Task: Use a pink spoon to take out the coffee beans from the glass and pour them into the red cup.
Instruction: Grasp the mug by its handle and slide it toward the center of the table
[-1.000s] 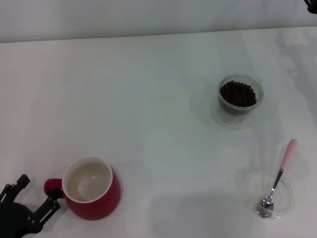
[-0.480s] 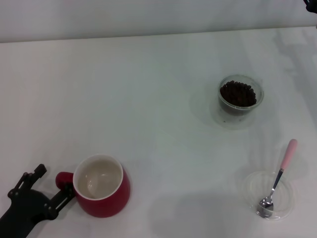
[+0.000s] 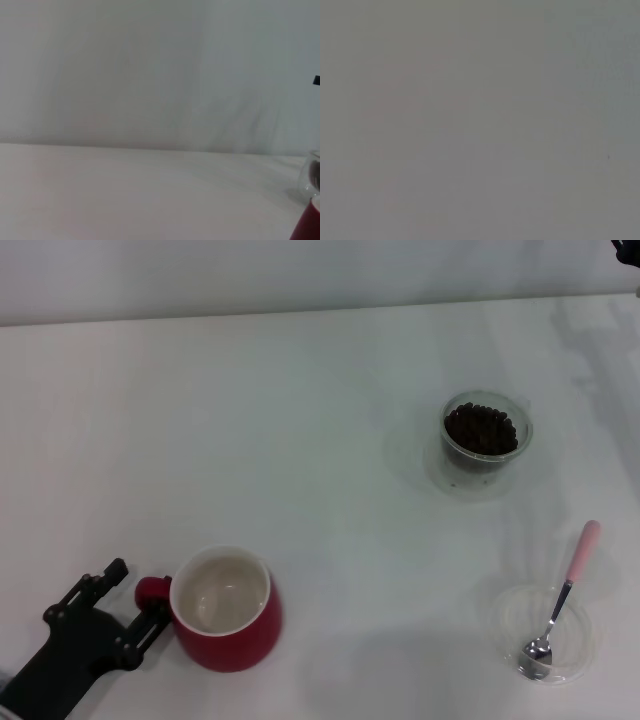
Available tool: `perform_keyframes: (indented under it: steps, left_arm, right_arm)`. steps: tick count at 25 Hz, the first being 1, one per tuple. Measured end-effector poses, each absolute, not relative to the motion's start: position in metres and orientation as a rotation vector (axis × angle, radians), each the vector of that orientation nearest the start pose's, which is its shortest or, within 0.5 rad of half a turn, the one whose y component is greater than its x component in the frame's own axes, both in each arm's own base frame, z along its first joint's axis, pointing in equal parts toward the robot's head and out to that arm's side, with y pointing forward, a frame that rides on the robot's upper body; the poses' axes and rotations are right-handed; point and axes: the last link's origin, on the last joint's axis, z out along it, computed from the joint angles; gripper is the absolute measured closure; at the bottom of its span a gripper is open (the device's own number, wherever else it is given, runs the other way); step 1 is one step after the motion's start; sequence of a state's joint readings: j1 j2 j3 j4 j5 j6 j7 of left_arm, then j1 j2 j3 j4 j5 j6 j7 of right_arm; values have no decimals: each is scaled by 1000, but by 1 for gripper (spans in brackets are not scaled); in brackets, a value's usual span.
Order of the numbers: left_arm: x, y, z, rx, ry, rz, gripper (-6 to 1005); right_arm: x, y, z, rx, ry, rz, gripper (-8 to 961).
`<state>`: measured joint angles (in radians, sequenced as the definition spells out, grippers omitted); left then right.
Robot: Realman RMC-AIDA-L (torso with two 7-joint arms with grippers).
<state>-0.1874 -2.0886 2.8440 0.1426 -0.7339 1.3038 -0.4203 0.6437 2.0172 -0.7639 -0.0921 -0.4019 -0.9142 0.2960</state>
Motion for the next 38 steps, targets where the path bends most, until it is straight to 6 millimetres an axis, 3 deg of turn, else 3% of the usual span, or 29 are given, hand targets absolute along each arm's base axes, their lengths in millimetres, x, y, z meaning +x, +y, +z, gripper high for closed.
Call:
perform_keyframes:
  steps: [6, 24, 38]
  left_arm:
    - [-331, 205, -101, -2133, -756, -770, 330]
    - [-299, 229, -125, -2220, -726, -777, 333]
    - [-307, 217, -123, -2191, -770, -771, 334]
  right_arm:
    - [338, 411, 64, -1369, 667, 652, 165]
    - [333, 415, 63, -1382, 655, 659, 172]
    - [335, 413, 63, -1390, 653, 650, 177]
